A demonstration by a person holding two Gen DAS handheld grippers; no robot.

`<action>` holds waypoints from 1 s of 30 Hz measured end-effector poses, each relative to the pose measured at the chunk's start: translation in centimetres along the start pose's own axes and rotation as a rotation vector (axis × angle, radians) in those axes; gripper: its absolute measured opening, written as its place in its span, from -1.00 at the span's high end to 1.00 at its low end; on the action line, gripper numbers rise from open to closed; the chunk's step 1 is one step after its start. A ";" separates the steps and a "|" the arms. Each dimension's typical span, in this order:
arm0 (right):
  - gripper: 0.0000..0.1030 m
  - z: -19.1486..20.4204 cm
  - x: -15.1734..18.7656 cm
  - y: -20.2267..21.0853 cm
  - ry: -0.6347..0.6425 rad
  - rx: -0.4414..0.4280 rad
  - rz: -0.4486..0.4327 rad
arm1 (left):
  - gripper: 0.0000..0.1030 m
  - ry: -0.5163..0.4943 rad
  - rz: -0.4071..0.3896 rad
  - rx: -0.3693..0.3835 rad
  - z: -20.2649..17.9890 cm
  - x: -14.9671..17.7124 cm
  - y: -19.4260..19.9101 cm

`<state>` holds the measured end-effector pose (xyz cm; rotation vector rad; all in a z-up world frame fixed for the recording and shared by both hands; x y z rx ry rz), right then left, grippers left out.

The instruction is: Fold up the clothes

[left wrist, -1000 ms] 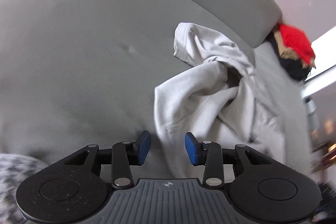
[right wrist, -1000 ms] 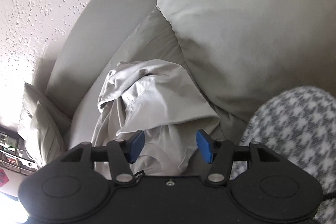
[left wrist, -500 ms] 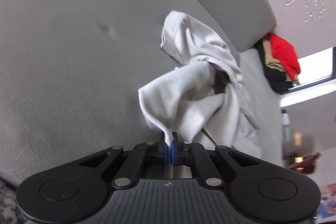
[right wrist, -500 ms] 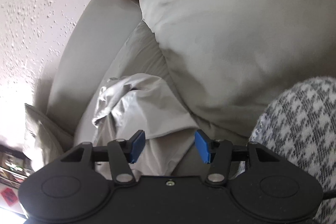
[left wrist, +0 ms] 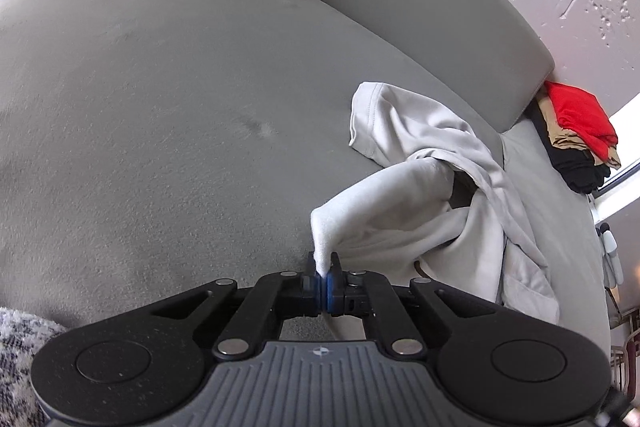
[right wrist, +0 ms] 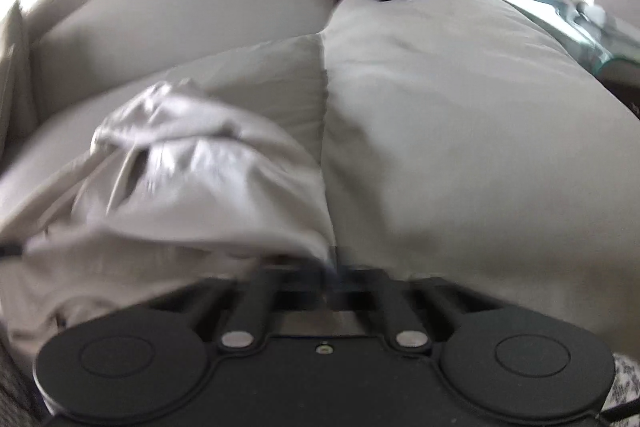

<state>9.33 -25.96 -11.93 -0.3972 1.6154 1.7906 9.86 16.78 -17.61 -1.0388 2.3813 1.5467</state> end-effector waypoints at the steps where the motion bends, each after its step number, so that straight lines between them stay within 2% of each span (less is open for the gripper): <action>1: 0.96 -1.1 -0.6 0.5 -0.058 0.015 -0.023 | 0.90 -0.004 0.000 -0.001 0.0 0.0 0.0; 3: 0.96 -3.3 -1.8 1.7 -0.173 0.044 -0.069 | 0.90 -0.015 0.002 -0.005 -0.1 0.1 0.0; 5: 0.96 -4.7 -1.8 1.5 -0.265 -0.004 -0.022 | 0.90 -0.019 0.002 -0.010 -0.1 0.0 0.0; 7: 0.86 -5.2 -1.4 1.1 -0.338 -0.072 0.015 | 0.90 -0.023 0.010 -0.004 0.0 0.1 0.0; 9: 0.77 -5.7 -0.4 0.2 -0.460 -0.175 0.079 | 0.88 -0.026 0.016 0.002 0.0 0.2 0.0; 11: 0.57 -5.8 0.6 -0.3 -0.540 -0.237 0.123 | 0.86 -0.026 0.022 0.007 0.1 0.2 0.0; 15: 0.24 -5.0 1.0 -0.2 -0.518 -0.236 0.108 | 0.81 -0.005 0.030 0.024 0.3 0.3 0.0; 18: 0.17 -4.7 1.1 -0.6 -0.504 -0.212 0.096 | 0.81 0.010 0.038 0.048 0.2 0.3 -0.2; 20: 0.18 -4.8 0.9 -1.2 -0.504 -0.191 0.077 | 0.81 0.027 0.045 0.066 0.3 0.3 -0.4; 21: 0.26 -4.8 0.8 -1.5 -0.504 -0.180 0.067 | 0.81 0.036 0.049 0.075 0.3 0.3 -0.4; 23: 0.50 -4.9 0.8 -1.7 -0.499 -0.153 0.047 | 0.81 0.055 0.056 0.093 0.4 0.3 -0.6; 25: 0.94 -5.0 0.9 -1.4 -0.497 -0.144 0.036 | 0.85 0.064 0.057 0.102 0.4 0.3 -0.7; 28: 0.96 -4.9 1.1 -0.7 -0.522 -0.166 0.073 | 0.93 0.027 0.069 0.089 -0.3 0.3 -0.5; 30: 0.96 -4.2 1.3 0.4 -0.567 -0.239 0.127 | 0.96 -0.014 0.085 0.115 -1.8 0.4 0.6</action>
Point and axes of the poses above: each gripper's, at about its wrist camera, not at the fingertips, and y roughly against the way its jaws point, z to its left, x to its underside, the point moved 8 cm from there along -y, roughly the way its jaws point, and after that the axes turned 3 degrees about z, right-handed, at the moved point
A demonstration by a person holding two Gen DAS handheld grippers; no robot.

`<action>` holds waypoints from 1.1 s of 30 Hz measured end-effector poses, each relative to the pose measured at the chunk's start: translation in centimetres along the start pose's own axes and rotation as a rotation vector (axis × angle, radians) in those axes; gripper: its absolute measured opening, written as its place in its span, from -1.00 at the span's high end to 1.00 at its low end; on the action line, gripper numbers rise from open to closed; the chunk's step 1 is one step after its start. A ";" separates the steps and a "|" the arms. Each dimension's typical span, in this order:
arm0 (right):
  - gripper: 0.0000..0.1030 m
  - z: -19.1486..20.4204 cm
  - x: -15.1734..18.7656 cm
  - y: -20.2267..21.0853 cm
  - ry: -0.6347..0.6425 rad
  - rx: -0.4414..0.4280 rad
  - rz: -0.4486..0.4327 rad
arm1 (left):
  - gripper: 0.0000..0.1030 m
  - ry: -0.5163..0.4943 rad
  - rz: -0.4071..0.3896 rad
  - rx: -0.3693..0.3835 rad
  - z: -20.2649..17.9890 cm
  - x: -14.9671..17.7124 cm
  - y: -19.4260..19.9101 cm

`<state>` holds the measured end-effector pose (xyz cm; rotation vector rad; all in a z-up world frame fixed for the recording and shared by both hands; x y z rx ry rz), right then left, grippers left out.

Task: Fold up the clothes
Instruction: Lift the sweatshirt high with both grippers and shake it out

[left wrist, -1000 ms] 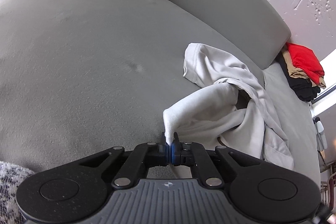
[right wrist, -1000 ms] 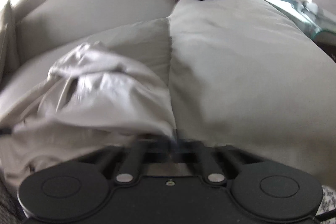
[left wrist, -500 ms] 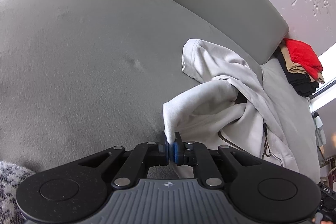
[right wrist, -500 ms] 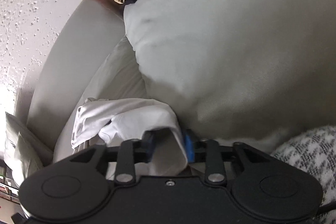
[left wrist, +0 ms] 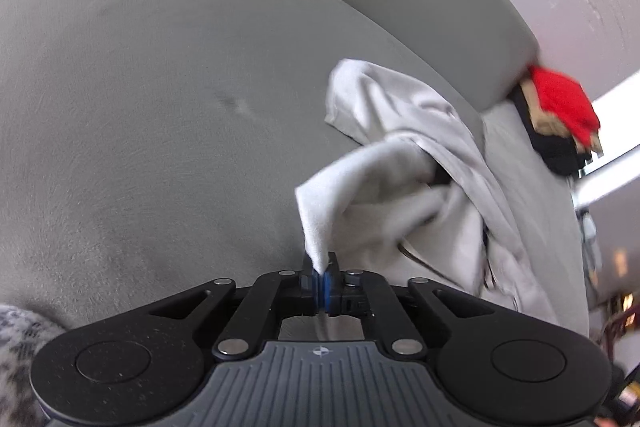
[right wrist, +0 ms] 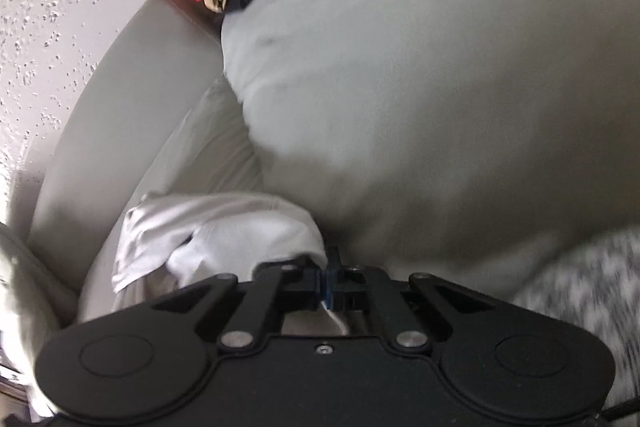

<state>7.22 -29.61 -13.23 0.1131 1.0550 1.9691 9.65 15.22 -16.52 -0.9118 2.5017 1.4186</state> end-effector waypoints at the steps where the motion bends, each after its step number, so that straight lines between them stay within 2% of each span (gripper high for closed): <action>1: 0.96 0.5 0.4 0.5 -0.022 -0.038 0.029 | 0.96 -0.017 0.009 0.024 -0.9 0.1 0.6; 4: 0.96 3.7 2.6 1.6 -0.098 -0.203 0.159 | 0.97 -0.050 0.032 0.100 -3.9 -0.4 2.5; 7: 0.96 10.2 2.3 3.0 -0.102 -0.399 0.222 | 0.97 -0.037 0.018 0.185 -8.2 -4.1 5.7; 8: 0.96 12.9 1.1 3.9 -0.083 -0.453 0.206 | 0.97 -0.027 -0.017 0.216 -9.9 -6.3 7.5; 10: 0.96 18.5 -2.8 7.1 -0.023 -0.544 0.095 | 0.97 -0.007 -0.104 0.279 -13.0 -10.3 11.9; 12: 0.96 22.7 -7.3 12.5 -0.013 -0.651 -0.065 | 0.97 0.011 -0.256 0.342 -15.4 -14.0 18.0; 14: 0.96 24.5 -10.2 18.6 -0.029 -0.781 -0.230 | 0.97 0.052 -0.417 0.419 -16.1 -16.0 24.5; 16: 0.96 24.7 -11.8 24.4 -0.036 -0.871 -0.401 | 0.97 0.106 -0.512 0.449 -15.5 -16.2 28.8; 18: 0.96 24.1 -12.2 25.7 -0.042 -0.827 -0.421 | 0.97 0.135 -0.518 0.423 -15.2 -15.7 30.4; 20: 0.96 23.5 -12.5 26.6 -0.049 -0.775 -0.431 | 0.99 0.121 -0.553 0.389 -15.5 -14.6 32.2; 23: 0.96 23.6 -11.9 28.3 -0.029 -0.781 -0.407 | 0.99 0.051 -0.674 0.382 -16.6 -12.4 36.2; 26: 0.96 24.1 -10.8 32.8 0.032 -0.864 -0.479 | 0.99 -0.015 -0.840 0.403 -17.4 -9.8 41.4; 27: 0.96 24.2 -10.4 34.3 0.064 -0.873 -0.518 | 0.99 -0.017 -0.875 0.406 -17.4 -9.1 42.8; 29: 0.96 24.7 -9.6 36.0 0.111 -0.889 -0.525 | 0.99 -0.019 -0.922 0.435 -17.4 -7.9 45.3; 33: 0.96 25.1 -7.6 40.8 0.214 -0.960 -0.596 | 0.99 -0.067 -1.030 0.447 -18.6 -6.1 48.1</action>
Point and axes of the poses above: each gripper's, at about its wrist camera, not at the fingertips, and y roughly against the way its jaws point, z to its left, x to its underside, the point moved 8 cm from there along -y, roughly the way its jaws point, and after that the axes turned 3 degrees about z, right-handed, at the moved point
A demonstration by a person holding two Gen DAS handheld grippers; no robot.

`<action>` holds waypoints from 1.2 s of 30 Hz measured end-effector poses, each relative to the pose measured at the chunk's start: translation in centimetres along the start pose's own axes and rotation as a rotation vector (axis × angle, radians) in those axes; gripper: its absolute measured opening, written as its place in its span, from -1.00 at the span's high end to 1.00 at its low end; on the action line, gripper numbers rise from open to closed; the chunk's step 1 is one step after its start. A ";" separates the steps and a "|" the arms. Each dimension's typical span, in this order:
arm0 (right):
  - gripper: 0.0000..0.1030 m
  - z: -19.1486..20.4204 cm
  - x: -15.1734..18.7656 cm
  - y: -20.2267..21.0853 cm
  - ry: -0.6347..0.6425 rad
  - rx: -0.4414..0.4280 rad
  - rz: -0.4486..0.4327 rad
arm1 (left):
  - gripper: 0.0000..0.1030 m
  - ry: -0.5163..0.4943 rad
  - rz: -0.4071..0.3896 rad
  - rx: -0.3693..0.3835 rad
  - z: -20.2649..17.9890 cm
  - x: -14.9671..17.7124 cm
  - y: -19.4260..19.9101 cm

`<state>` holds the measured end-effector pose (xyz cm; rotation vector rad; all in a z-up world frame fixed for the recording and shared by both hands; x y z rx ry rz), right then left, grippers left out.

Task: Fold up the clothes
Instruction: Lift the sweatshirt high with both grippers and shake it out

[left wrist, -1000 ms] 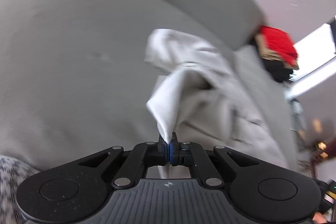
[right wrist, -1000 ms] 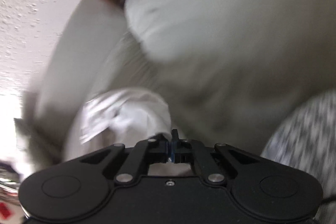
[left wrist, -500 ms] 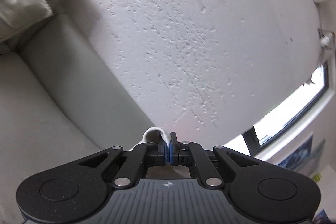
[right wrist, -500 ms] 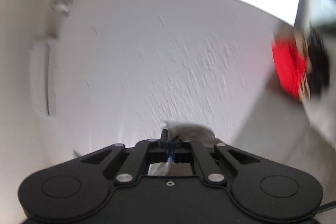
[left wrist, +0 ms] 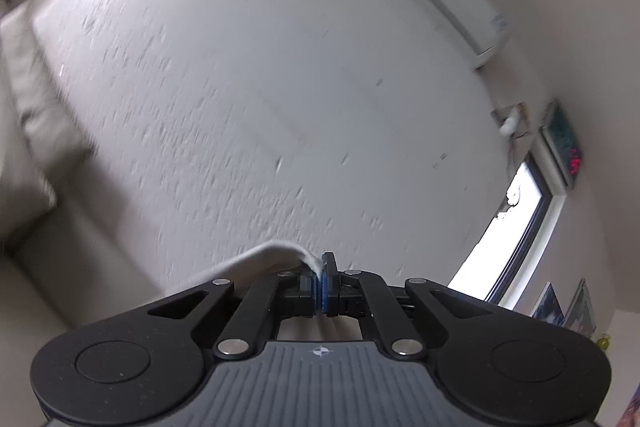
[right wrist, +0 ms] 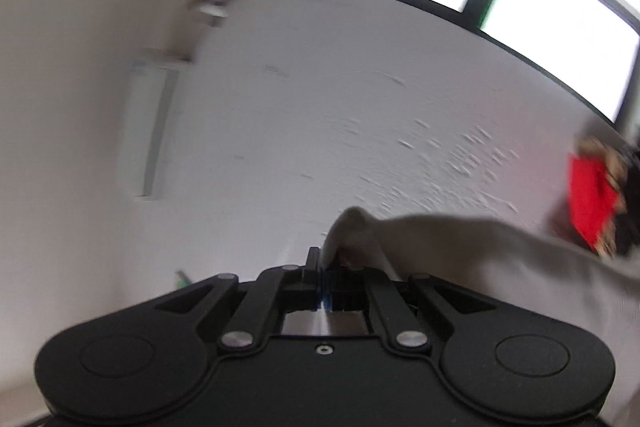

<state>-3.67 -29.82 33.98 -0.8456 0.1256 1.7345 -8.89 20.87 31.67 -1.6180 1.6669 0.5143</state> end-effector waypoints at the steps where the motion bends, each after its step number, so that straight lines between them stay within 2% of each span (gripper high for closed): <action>1: 0.96 0.6 -0.1 0.2 0.024 -0.009 0.001 | 0.99 -0.017 -0.006 -0.003 -0.7 0.1 0.1; 4: 0.96 1.2 -0.1 -0.5 0.065 -0.002 0.026 | 0.99 -0.060 0.027 -0.044 -0.5 0.6 -1.8; 6: 0.96 -0.2 -0.2 -2.0 0.084 0.044 0.043 | 0.99 -0.062 0.090 -0.089 2.2 1.8 -4.6; 9: 0.96 -5.1 1.6 -6.8 0.055 0.156 0.117 | 0.99 -0.049 0.235 -0.223 7.4 4.6 -10.5; 13: 0.96 -13.6 5.5 -14.8 0.034 0.340 0.243 | 0.99 -0.095 0.457 -0.461 14.6 11.2 -20.1; 15: 0.96 -17.8 7.2 -19.1 0.027 0.433 0.304 | 0.99 -0.088 0.483 -0.505 16.8 12.1 -22.9; 16: 0.96 -19.9 8.0 -21.2 0.024 0.480 0.335 | 0.99 -0.095 0.468 -0.493 16.8 11.7 -24.0; 19: 0.96 -19.3 5.5 -24.4 0.093 0.466 0.274 | 0.99 -0.146 0.343 -0.413 13.9 8.0 -25.4; 21: 0.96 -17.8 3.5 -24.8 0.114 0.421 0.226 | 0.99 -0.184 0.280 -0.367 12.3 6.3 -25.6; 23: 0.96 -17.4 3.1 -24.2 0.143 0.395 0.211 | 0.99 -0.212 0.249 -0.348 11.7 6.1 -25.2; 26: 0.96 -18.7 3.9 -22.8 0.168 0.390 0.220 | 0.99 -0.228 0.266 -0.360 13.1 8.9 -24.5; 31: 0.96 -26.3 10.8 -18.2 0.134 0.491 0.325 | 0.99 -0.231 0.373 -0.458 19.0 17.7 -21.6; 36: 0.96 -33.9 19.8 -11.6 0.010 0.623 0.444 | 0.99 -0.105 0.544 -0.578 27.6 27.6 -17.5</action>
Point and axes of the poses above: each gripper's, at about its wrist camera, not at the fingertips, and y roughly against the way its jaws point, z to its left, x to its underside, the point moved 8 cm from there along -y, roughly the way its jaws point, and after that the axes turned 3 degrees about z, right-handed, at the moved point
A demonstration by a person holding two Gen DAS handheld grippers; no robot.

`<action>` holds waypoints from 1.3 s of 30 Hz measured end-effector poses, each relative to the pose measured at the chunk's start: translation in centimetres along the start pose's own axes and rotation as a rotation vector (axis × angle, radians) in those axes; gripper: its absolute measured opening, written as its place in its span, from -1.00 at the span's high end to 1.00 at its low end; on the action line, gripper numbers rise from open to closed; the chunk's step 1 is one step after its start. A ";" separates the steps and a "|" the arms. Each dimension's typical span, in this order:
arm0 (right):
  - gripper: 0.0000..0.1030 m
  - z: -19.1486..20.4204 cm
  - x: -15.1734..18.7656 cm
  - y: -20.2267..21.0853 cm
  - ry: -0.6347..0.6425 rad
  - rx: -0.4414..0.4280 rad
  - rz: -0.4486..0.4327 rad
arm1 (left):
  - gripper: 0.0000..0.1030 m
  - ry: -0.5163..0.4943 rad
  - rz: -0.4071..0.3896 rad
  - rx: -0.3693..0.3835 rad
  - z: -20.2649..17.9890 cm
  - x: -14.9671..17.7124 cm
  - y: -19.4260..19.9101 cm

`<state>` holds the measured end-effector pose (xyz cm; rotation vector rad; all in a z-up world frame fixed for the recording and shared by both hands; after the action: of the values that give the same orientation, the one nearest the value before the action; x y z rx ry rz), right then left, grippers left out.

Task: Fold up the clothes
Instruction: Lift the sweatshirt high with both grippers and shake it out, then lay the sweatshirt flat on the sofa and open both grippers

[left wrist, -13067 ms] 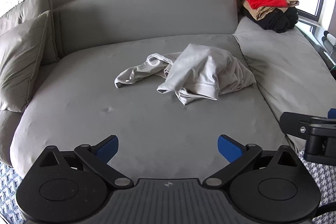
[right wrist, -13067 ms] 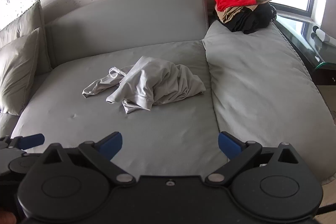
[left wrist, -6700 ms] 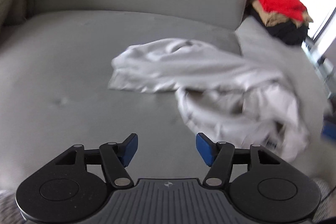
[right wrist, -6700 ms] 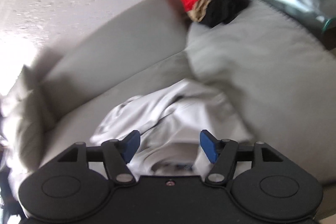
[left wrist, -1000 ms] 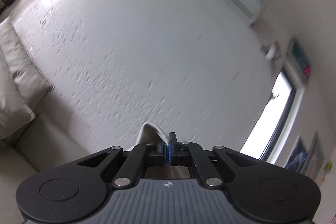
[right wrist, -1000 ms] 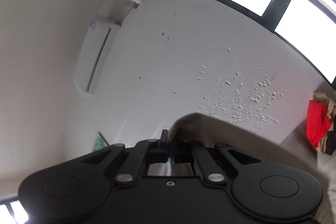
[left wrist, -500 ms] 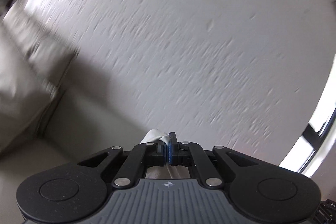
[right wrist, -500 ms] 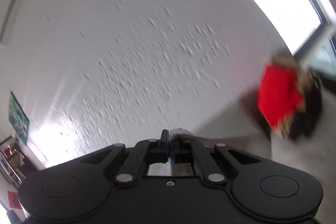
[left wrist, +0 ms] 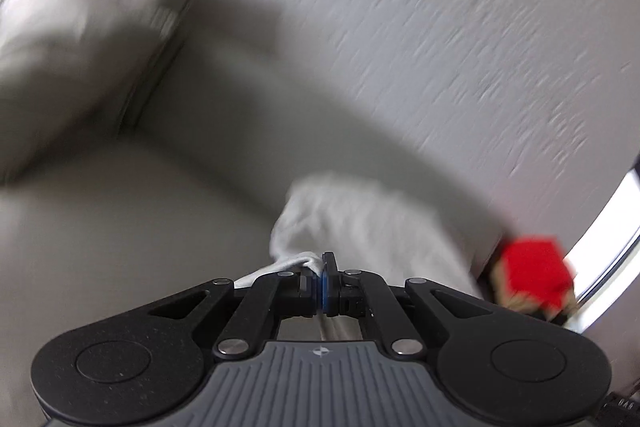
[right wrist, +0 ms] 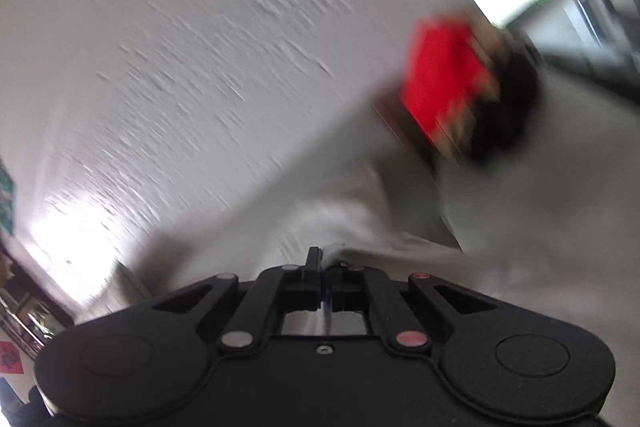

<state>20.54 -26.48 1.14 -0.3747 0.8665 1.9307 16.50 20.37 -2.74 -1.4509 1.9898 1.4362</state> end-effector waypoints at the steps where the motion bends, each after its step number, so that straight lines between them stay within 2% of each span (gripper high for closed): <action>1: 0.96 -1.6 1.7 -0.5 -0.025 0.022 0.032 | 0.99 0.014 0.035 -0.021 1.3 1.7 -0.9; 5: 0.96 -5.7 7.6 -1.4 -0.077 0.100 0.145 | 0.99 0.045 0.151 -0.108 5.3 7.0 -3.5; 8: 0.96 -7.3 10.1 -1.6 -0.063 0.143 0.191 | 0.99 0.048 0.191 -0.162 7.0 8.6 -4.0; 10: 0.96 -7.1 10.5 -0.9 -0.037 0.167 0.194 | 0.99 0.049 0.188 -0.176 7.6 8.5 -3.6; 13: 0.96 -6.1 9.0 0.0 0.010 0.195 0.155 | 0.98 0.061 0.152 -0.147 7.3 7.2 -1.6; 17: 0.96 -4.2 7.1 1.6 0.048 0.172 0.127 | 0.98 0.034 0.107 -0.121 5.6 5.5 2.5; 22: 0.96 -3.2 7.4 4.3 0.054 0.164 0.170 | 0.98 -0.005 0.131 -0.134 6.3 6.2 6.0; 25: 0.96 -3.7 9.2 5.7 0.077 0.187 0.203 | 0.97 -0.071 0.148 -0.212 7.3 8.0 6.7; 30: 0.94 -5.8 13.1 5.8 0.114 0.266 0.292 | 0.85 -0.221 0.244 -0.378 8.0 11.7 5.9; 33: 0.86 -6.0 13.8 6.8 0.137 0.286 0.310 | 0.71 -0.303 0.267 -0.433 8.1 13.2 6.8; 34: 0.70 -5.9 13.7 7.5 0.150 0.294 0.304 | 0.71 -0.308 0.263 -0.433 8.0 13.3 7.5; 35: 0.58 -5.6 13.6 8.2 0.164 0.294 0.298 | 0.58 -0.315 0.255 -0.428 7.7 13.4 8.1; 36: 0.33 -5.3 13.6 8.8 0.184 0.291 0.289 | 0.38 -0.329 0.246 -0.419 7.4 13.6 8.7; 37: 0.21 -4.9 13.7 9.4 0.204 0.288 0.279 | 0.30 -0.346 0.242 -0.404 6.8 13.9 9.0; 39: 0.13 -4.2 14.0 10.0 0.232 0.276 0.270 | 0.19 -0.374 0.249 -0.365 5.2 14.8 9.2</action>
<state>4.51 -23.40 -5.84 -0.3330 1.3780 1.9989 0.55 16.52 -10.56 -0.9735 1.7798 2.0896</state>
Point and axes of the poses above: each gripper's, at about its wrist camera, not at the fingertips, and y roughly against the way its jaws point, z to its left, x to its underside, the point moved 8 cm from there along -y, roughly the way its jaws point, and after that the axes turned 3 degrees about z, right-handed, at the moved point
